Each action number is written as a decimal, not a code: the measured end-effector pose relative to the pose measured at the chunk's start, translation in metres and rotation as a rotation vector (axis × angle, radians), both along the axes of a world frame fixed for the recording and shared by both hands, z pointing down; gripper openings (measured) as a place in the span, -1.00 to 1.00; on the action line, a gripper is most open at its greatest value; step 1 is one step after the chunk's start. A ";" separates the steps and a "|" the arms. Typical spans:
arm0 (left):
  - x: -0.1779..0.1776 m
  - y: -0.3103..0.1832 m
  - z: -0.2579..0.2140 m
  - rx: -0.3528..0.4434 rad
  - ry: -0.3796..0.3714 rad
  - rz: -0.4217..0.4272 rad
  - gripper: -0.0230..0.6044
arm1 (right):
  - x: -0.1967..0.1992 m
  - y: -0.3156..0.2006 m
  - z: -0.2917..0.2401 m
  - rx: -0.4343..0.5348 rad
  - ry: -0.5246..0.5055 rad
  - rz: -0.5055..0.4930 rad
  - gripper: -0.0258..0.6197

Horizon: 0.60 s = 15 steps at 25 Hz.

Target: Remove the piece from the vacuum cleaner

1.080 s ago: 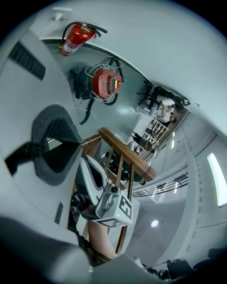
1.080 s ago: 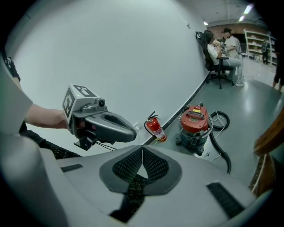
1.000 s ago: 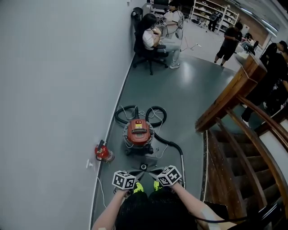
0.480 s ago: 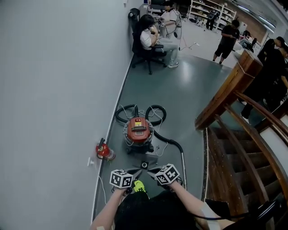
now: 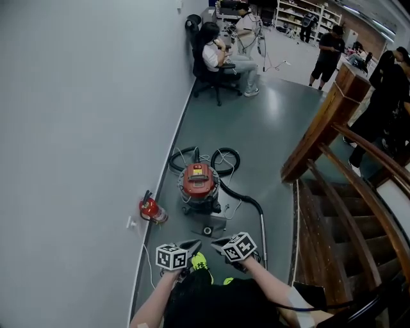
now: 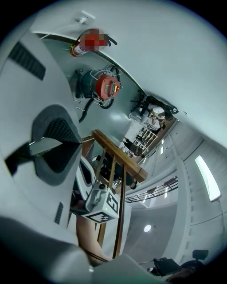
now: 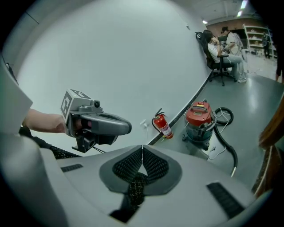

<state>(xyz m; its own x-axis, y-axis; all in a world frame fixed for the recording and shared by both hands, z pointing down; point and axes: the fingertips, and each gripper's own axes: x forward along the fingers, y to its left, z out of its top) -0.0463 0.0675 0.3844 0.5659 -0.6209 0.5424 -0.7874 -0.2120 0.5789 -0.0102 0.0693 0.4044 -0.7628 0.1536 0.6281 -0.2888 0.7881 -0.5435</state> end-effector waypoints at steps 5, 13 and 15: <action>0.023 0.013 -0.006 0.015 -0.012 -0.006 -0.90 | 0.017 0.016 -0.002 0.006 -0.020 -0.005 -0.86; 0.067 0.051 -0.004 0.041 -0.035 -0.072 -0.90 | 0.060 0.049 -0.001 0.039 -0.037 -0.050 -0.86; 0.079 0.061 -0.002 0.044 -0.024 -0.095 -0.90 | 0.072 0.057 0.001 0.049 -0.037 -0.063 -0.86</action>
<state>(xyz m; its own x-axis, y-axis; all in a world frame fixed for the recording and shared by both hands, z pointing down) 0.0331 0.1280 0.3827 0.4904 -0.6946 0.5264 -0.8189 -0.1606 0.5510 0.0623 0.1266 0.4050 -0.7752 0.1722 0.6078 -0.2183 0.8298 -0.5135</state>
